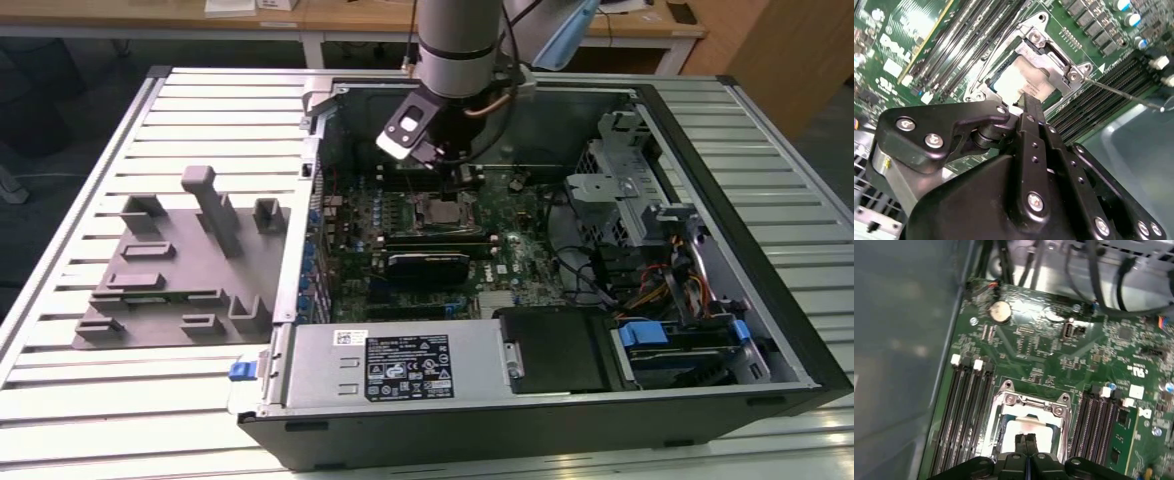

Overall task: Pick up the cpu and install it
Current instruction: 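Close the cpu cover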

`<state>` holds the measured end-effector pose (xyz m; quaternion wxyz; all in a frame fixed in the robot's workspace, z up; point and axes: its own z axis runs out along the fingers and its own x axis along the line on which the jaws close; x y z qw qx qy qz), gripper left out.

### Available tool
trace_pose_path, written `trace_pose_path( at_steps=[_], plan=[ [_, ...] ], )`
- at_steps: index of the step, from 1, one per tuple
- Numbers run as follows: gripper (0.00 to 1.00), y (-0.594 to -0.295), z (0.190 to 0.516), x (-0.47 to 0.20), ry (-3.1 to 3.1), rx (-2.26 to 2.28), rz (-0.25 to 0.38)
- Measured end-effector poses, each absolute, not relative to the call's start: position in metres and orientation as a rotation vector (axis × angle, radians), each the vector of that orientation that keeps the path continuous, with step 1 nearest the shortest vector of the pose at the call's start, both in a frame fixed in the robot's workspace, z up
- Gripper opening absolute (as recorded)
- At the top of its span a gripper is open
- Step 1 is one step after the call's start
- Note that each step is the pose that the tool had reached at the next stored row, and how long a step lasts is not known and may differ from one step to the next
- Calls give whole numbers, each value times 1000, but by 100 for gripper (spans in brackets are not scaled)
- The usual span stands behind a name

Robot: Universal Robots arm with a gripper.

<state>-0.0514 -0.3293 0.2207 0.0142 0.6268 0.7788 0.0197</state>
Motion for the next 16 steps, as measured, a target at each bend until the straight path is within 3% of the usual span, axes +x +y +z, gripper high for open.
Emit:
trace_pose_path(
  at_steps=[16],
  plan=[
    [11, -329, 221, -51, 2687, 1581, 65]
  ],
)
